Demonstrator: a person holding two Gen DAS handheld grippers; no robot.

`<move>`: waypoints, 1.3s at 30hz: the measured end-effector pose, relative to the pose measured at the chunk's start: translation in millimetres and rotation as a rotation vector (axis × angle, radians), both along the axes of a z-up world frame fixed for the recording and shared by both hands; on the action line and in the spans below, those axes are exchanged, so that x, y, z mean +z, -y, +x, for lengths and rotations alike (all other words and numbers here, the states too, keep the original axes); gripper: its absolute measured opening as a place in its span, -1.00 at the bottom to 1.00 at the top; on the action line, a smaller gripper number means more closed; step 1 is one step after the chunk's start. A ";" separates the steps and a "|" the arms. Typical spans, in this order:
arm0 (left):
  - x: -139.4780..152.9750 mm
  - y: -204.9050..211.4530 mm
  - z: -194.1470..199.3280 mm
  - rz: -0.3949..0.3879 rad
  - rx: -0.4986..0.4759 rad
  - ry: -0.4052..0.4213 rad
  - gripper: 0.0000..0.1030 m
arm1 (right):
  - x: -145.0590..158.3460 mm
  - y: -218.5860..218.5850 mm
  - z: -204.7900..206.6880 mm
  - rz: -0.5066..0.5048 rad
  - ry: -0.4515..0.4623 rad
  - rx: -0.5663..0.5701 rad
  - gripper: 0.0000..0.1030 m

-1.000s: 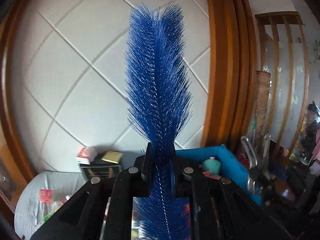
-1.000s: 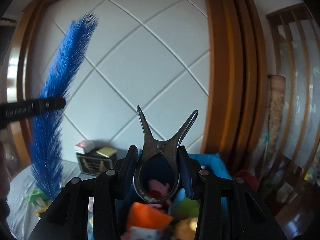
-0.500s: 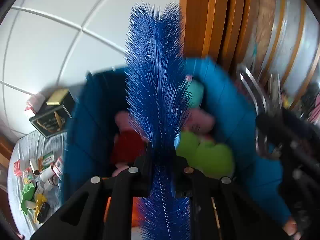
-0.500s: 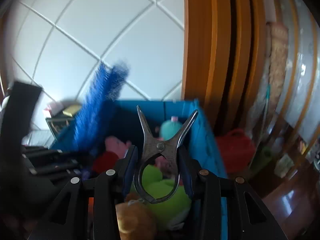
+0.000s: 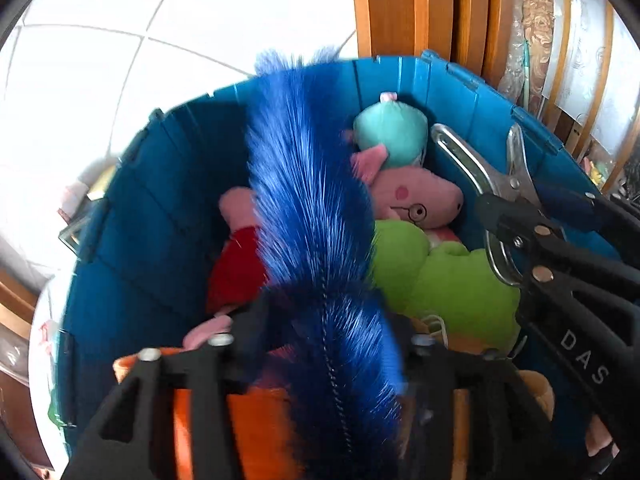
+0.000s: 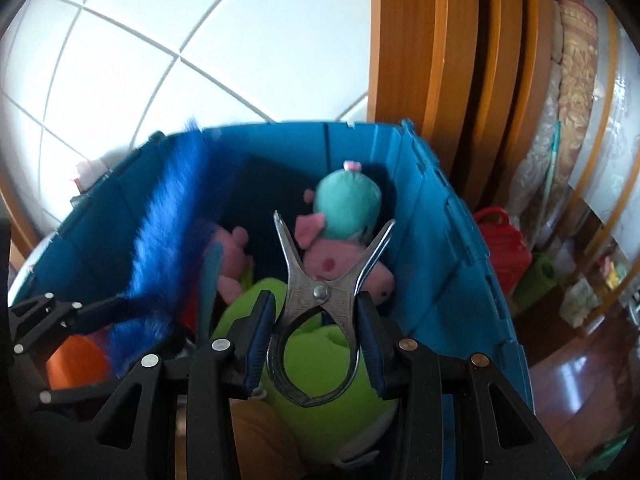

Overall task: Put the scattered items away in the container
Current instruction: 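Lower both held items into the bin and open both grippers, then withdraw both tools from the bin back over the table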

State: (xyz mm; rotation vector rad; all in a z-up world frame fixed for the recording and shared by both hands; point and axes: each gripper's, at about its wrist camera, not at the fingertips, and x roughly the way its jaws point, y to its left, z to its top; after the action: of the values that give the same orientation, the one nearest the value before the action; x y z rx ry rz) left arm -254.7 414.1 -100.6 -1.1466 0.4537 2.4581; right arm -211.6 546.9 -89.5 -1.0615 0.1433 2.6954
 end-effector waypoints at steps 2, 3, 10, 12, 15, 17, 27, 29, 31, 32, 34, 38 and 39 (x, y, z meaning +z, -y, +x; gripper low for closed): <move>7.0 1.5 1.5 0.021 -0.011 -0.027 0.17 | -0.7 0.2 -2.1 0.002 0.002 0.005 -0.22; 10.0 2.3 2.1 0.030 -0.014 -0.038 0.26 | -3.2 -0.2 -3.9 -0.006 0.012 0.008 -0.22; 12.6 2.6 3.6 0.026 -0.002 -0.052 0.32 | -9.0 -4.0 -14.5 -0.048 0.039 0.021 -0.22; 12.7 3.1 3.4 0.029 0.002 -0.047 0.32 | -10.1 -3.9 -15.4 -0.053 0.041 0.023 -0.21; 11.9 2.5 3.5 0.027 0.005 -0.049 0.32 | -9.4 -3.5 -15.3 -0.045 0.039 0.020 -0.07; 11.3 2.1 3.2 0.027 0.007 -0.049 0.32 | -8.4 -3.8 -14.4 -0.047 0.037 0.018 0.04; 11.1 1.2 2.9 0.034 0.002 -0.044 0.32 | 2.3 -12.7 -6.1 -0.056 0.014 -0.031 0.06; 14.1 1.9 4.9 0.041 -0.006 -0.047 0.32 | 9.1 -14.9 -0.4 -0.061 -0.007 -0.044 0.08; 20.5 5.1 8.8 0.058 -0.014 -0.059 0.32 | 18.0 -16.6 7.3 -0.073 -0.037 -0.051 0.12; 25.4 7.5 12.2 0.063 -0.011 -0.075 0.32 | 23.1 -17.3 12.5 -0.078 -0.057 -0.056 0.21; 37.1 12.4 21.8 0.065 -0.017 -0.103 0.32 | 32.8 -17.0 21.6 -0.082 -0.081 -0.056 0.31; 64.0 30.0 48.6 0.095 -0.033 -0.155 0.32 | 57.7 -5.8 43.2 -0.072 -0.122 -0.007 0.32; 70.6 36.7 56.1 0.112 -0.031 -0.167 0.32 | 63.9 -1.9 49.7 -0.068 -0.138 0.005 0.34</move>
State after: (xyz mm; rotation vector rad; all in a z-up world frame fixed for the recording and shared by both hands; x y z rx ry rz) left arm -198.6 377.4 -30.0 -0.8873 0.3732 2.5282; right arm -161.9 548.8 -25.6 -0.8944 0.2581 2.7863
